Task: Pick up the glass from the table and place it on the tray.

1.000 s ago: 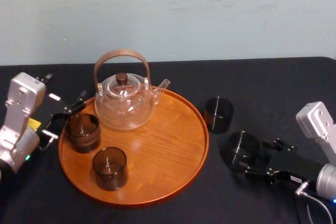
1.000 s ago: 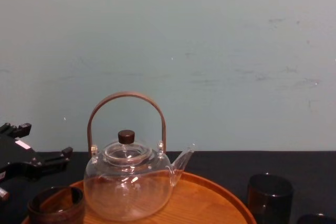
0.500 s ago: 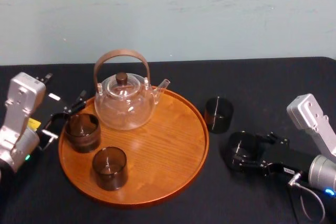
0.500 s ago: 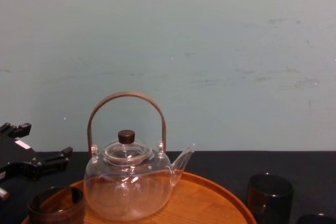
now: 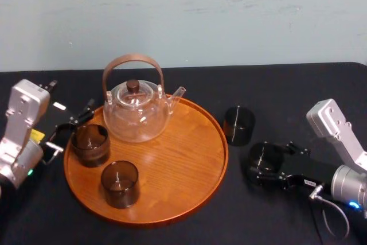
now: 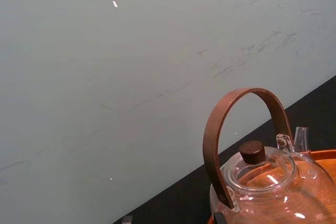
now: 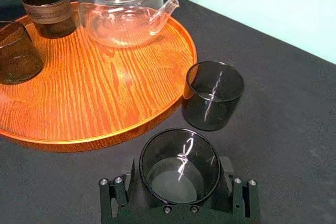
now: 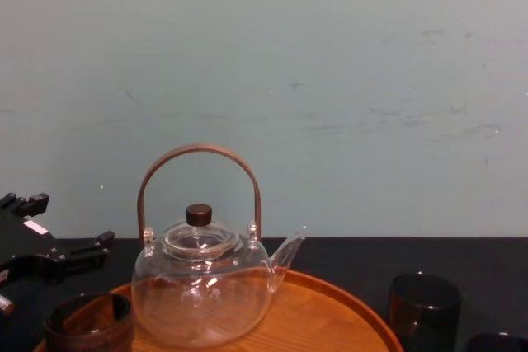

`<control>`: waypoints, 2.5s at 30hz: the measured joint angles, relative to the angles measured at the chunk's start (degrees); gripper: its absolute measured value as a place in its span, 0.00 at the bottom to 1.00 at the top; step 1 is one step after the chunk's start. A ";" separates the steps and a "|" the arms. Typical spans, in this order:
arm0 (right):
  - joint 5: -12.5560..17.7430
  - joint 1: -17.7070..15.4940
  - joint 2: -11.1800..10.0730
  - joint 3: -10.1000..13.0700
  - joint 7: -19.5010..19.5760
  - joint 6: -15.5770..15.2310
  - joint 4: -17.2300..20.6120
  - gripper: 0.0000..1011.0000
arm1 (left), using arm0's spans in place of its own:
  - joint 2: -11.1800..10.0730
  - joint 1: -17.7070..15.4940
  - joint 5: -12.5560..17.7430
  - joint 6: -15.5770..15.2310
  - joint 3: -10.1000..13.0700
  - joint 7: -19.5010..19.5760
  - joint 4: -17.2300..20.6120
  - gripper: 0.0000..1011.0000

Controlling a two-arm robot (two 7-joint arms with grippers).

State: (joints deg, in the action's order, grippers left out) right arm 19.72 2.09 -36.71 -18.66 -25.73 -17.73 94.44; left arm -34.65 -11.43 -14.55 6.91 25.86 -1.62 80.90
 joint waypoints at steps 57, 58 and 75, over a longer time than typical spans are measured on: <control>4.24 1.41 -4.98 1.13 -3.63 0.70 5.54 0.89 | 0.00 0.00 0.00 0.00 0.00 0.00 0.00 0.99; 4.41 1.84 -5.13 0.93 -3.73 0.82 5.69 0.89 | 0.00 0.00 0.00 0.00 0.00 0.00 0.00 0.99; 3.63 8.61 -2.12 -4.96 -4.82 2.37 2.02 0.89 | 0.00 0.00 0.00 0.00 0.00 0.00 0.00 0.99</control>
State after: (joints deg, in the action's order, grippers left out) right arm 23.34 10.70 -38.83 -23.62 -30.55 -15.36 96.46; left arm -34.65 -11.43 -14.55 6.91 25.86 -1.62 80.90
